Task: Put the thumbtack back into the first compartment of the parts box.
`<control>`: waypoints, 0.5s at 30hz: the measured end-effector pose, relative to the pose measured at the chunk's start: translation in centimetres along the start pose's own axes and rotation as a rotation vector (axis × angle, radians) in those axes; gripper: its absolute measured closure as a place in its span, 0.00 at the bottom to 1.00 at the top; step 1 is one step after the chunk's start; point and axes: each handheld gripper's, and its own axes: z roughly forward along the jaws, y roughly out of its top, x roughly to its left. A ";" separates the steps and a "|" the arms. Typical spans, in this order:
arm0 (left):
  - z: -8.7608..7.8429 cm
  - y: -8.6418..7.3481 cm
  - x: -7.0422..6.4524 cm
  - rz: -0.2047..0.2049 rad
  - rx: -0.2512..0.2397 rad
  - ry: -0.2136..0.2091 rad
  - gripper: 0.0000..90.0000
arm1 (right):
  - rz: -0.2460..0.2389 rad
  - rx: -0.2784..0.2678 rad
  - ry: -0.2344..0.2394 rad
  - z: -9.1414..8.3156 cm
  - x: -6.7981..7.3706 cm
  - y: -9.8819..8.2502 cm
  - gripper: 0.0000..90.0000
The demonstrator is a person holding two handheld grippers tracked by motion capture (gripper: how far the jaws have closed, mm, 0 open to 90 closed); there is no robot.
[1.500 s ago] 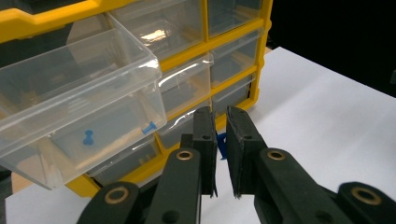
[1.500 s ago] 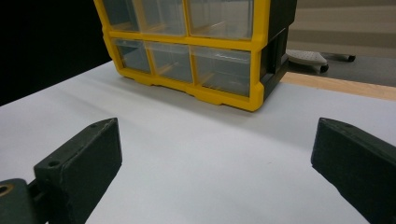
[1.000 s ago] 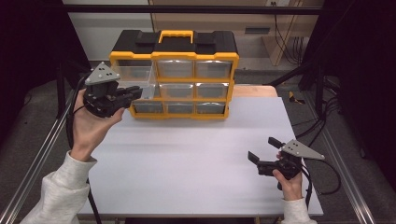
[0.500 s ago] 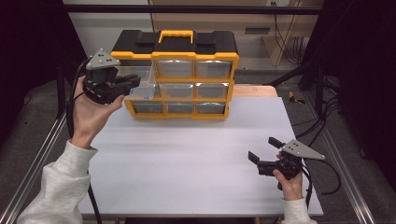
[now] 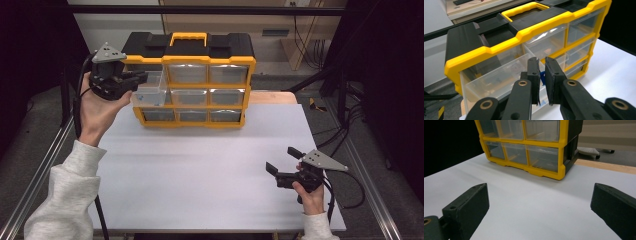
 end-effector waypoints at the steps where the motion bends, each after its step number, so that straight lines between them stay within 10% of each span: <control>1: 0.2 0.0 0.1 -0.005 -0.001 0.003 0.91 | -0.001 0.001 -0.001 0.0 0.0 0.0 0.02; 15: 2.1 -1.0 1.6 -0.023 0.017 0.034 0.91 | 0.001 0.002 -0.003 0.1 0.0 0.0 0.02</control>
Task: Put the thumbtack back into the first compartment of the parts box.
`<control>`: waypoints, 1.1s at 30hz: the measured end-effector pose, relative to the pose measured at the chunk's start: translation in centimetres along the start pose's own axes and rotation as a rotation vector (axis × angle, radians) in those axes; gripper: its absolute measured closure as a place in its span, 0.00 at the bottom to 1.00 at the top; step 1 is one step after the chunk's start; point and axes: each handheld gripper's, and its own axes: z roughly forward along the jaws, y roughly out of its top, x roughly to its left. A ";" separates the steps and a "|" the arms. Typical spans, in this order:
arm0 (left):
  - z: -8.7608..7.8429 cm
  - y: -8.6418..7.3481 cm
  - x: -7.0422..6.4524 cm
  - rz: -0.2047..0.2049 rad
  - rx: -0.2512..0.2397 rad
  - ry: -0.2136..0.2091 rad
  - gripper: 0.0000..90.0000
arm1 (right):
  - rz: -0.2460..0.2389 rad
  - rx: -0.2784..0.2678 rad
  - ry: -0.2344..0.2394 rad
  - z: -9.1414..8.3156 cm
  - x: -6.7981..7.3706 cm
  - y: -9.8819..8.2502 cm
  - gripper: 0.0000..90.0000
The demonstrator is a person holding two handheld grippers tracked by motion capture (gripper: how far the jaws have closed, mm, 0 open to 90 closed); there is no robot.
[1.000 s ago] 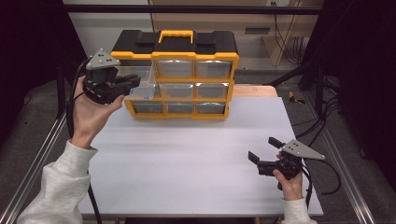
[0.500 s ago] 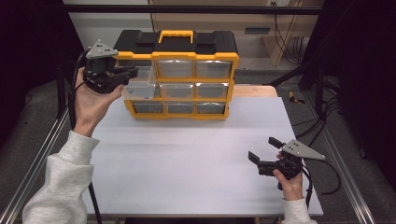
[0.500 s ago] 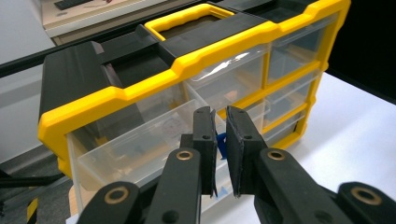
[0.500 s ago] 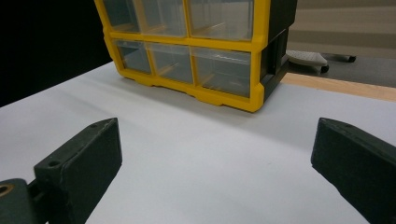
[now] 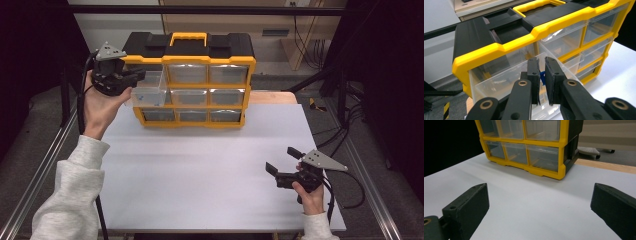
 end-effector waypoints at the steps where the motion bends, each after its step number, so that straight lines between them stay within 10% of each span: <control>1: 0.2 -0.1 0.0 0.001 0.003 0.002 0.91 | 0.000 0.001 0.001 0.0 0.0 0.0 0.02; 33: 2.8 -1.1 0.0 0.011 0.104 0.041 0.90 | -0.003 0.009 0.004 0.0 0.0 0.0 0.02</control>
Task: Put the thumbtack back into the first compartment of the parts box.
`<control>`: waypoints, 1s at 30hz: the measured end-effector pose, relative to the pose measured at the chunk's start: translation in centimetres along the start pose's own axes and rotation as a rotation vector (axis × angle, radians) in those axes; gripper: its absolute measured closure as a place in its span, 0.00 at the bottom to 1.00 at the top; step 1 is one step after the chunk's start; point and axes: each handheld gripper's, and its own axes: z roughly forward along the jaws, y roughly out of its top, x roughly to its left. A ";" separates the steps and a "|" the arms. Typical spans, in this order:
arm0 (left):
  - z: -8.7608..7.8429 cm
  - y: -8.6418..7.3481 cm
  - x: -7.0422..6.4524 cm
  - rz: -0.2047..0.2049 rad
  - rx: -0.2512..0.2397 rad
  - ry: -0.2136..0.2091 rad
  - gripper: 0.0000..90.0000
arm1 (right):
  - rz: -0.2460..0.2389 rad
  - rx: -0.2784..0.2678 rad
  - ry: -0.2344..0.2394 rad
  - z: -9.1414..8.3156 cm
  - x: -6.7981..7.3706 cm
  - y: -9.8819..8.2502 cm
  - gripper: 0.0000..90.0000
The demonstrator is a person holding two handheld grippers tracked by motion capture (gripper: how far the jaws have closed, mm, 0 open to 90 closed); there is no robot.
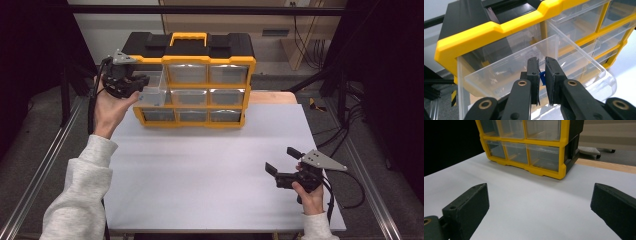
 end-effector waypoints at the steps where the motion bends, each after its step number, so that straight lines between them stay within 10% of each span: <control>1: 0.0 0.0 0.0 -0.004 0.000 0.003 0.90 | -0.004 0.000 0.001 0.0 0.0 0.0 0.02; 13: -0.9 -0.2 0.2 -0.038 -0.118 0.013 0.60 | 0.001 -0.004 0.000 -0.1 -0.1 0.0 0.02; 22: -3.5 -0.9 -0.6 -0.060 -0.243 -0.058 0.22 | -0.004 -0.005 0.001 -0.1 0.0 0.1 0.02; 30: -5.1 -2.3 -1.3 -0.071 -0.317 -0.118 0.10 | -0.004 -0.006 0.000 -0.1 0.0 0.1 0.02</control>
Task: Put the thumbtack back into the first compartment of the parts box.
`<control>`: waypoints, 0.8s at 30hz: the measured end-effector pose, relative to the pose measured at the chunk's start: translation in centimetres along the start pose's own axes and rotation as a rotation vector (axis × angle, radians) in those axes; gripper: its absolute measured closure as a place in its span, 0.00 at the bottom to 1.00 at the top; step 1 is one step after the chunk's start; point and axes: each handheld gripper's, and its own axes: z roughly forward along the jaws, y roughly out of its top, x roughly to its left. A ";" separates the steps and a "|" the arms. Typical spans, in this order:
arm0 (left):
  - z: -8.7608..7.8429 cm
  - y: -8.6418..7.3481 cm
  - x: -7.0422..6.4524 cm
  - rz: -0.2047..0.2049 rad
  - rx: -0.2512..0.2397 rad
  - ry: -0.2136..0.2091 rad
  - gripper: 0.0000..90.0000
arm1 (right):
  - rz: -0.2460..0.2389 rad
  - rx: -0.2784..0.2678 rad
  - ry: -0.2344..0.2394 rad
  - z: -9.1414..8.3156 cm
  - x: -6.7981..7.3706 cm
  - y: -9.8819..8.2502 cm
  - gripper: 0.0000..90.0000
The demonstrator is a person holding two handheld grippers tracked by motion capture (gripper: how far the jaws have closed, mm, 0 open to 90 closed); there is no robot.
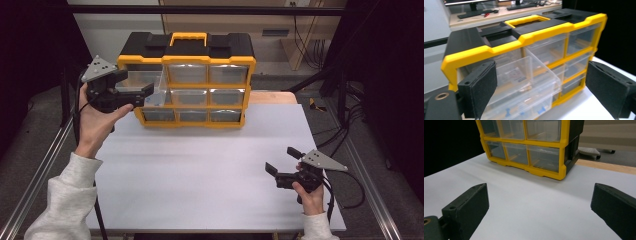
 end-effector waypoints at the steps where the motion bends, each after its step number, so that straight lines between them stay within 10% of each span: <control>1: -0.2 -0.2 -0.1 0.002 -0.001 -0.006 0.10 | 0.001 0.000 0.000 0.0 0.0 0.0 0.02; 24: -2.1 -5.6 -2.0 -0.024 -0.031 -0.082 0.05 | 0.011 -0.011 -0.006 -0.3 -0.2 0.1 0.02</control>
